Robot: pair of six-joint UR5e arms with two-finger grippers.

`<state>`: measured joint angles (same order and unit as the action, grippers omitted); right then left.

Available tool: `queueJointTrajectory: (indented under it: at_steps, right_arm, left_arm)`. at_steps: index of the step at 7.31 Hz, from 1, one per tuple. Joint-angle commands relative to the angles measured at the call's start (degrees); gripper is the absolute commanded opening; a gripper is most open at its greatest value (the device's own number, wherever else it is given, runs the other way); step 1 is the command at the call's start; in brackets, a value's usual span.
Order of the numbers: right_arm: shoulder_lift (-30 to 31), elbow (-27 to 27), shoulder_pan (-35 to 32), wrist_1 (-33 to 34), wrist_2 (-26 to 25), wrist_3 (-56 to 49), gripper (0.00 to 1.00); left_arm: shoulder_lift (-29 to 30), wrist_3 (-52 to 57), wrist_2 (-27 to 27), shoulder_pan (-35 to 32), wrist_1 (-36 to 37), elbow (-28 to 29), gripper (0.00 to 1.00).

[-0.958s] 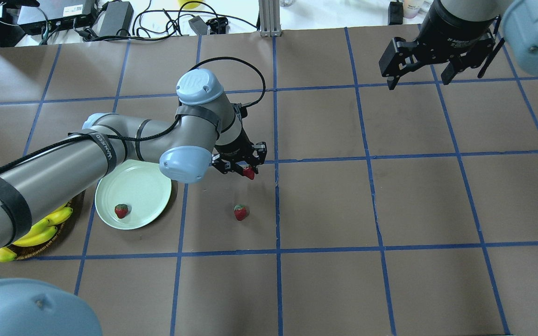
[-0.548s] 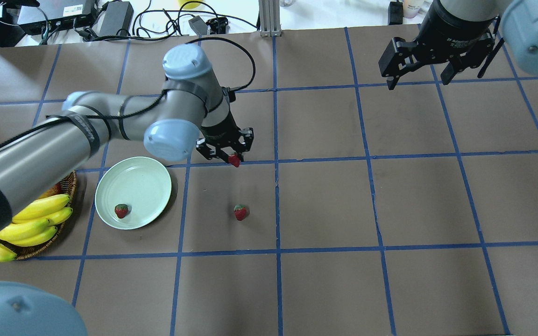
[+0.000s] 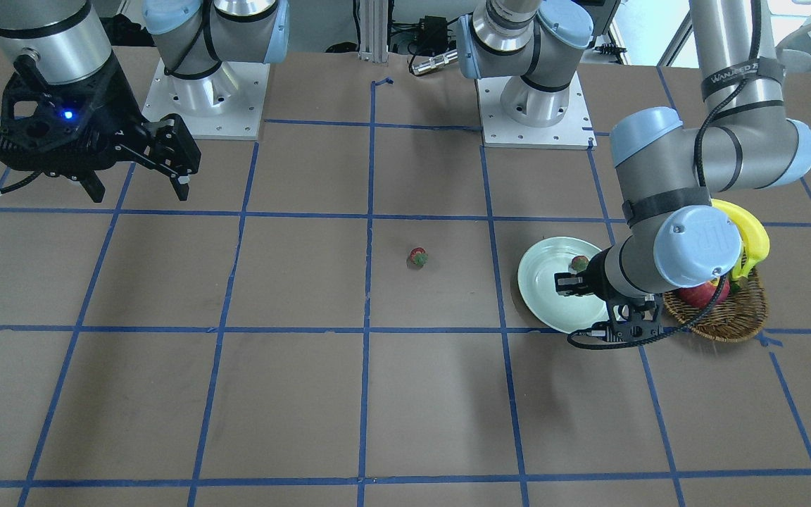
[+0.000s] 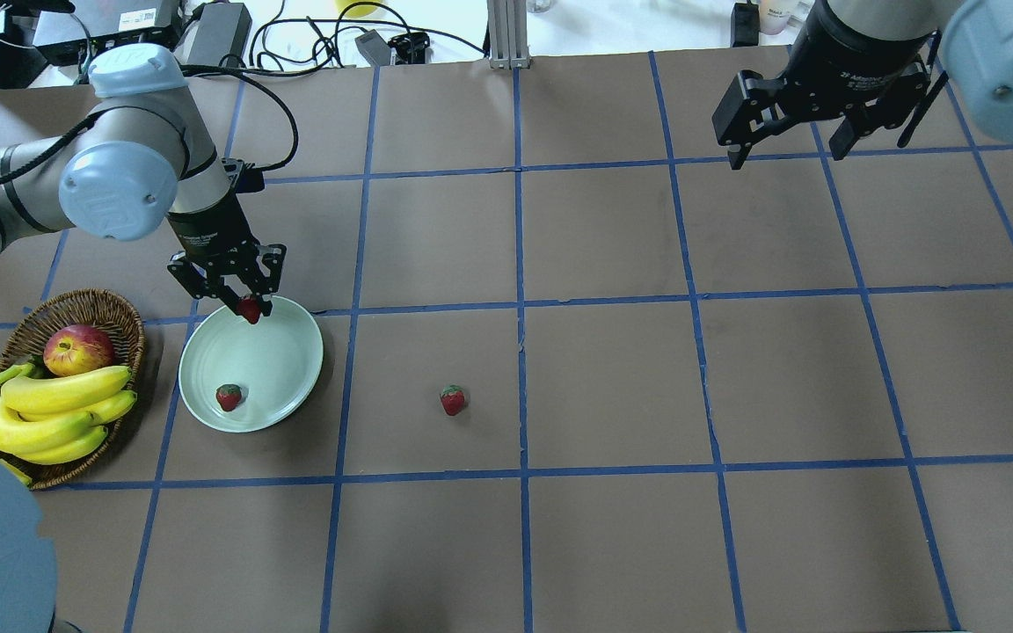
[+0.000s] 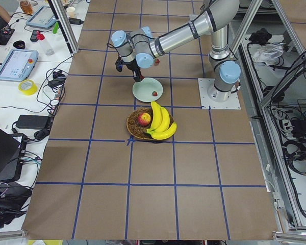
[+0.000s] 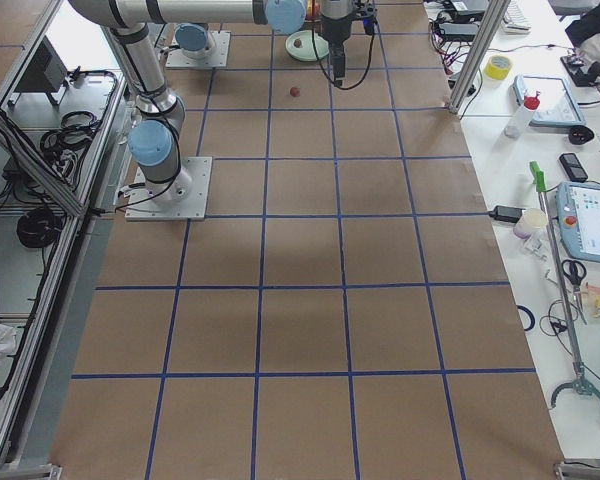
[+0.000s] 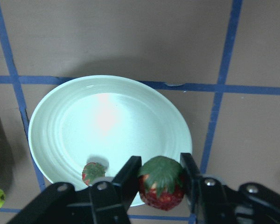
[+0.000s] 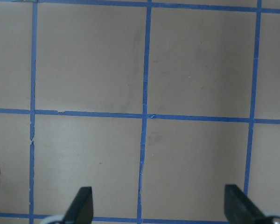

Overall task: Collect all strawberries into plate
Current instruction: 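Carry the strawberry to the plate and release it, then reach the left gripper to the last strawberry and grasp it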

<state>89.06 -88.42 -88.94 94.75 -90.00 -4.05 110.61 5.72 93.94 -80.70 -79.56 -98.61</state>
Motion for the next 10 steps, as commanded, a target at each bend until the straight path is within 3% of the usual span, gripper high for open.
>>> queueJointTrajectory:
  at_steps: [1, 2, 3, 4, 6, 8, 9, 10]
  right_arm:
    - [-0.1, 0.0, 0.0, 0.0, 0.1, 0.0, 1.00]
    - [-0.1, 0.0, 0.0, 0.0, 0.0, 0.0, 1.00]
    - [-0.1, 0.0, 0.0, 0.0, 0.0, -0.1, 1.00]
    - [-0.1, 0.0, 0.0, 0.0, 0.0, -0.1, 1.00]
    - [-0.1, 0.0, 0.0, 0.0, 0.1, 0.0, 1.00]
    - [-0.1, 0.0, 0.0, 0.0, 0.0, 0.0, 1.00]
    - [-0.1, 0.0, 0.0, 0.0, 0.0, -0.1, 1.00]
    - [-0.1, 0.0, 0.0, 0.0, 0.0, 0.0, 1.00]
  left_arm:
    - [0.7, 0.1, 0.2, 0.1, 0.3, -1.3, 0.00]
    - [1.0, 0.1, 1.1, 0.1, 0.3, -1.3, 0.39]
    - [0.8, -0.2, 1.8, 0.1, 0.3, -1.7, 0.92]
    - [0.6, 0.1, 1.8, 0.1, 0.3, -1.7, 1.00]
    - [-1.0, -0.8, 0.6, -0.4, 0.2, -0.8, 1.00]
    - [-3.1, -12.1, -12.7, -6.2, 0.4, -0.9, 1.00]
    - [-3.4, -15.0, -13.3, -11.4, 0.9, -1.0, 1.00]
    - [-2.7, -18.6, -13.6, -16.2, 7.4, -2.1, 1.00]
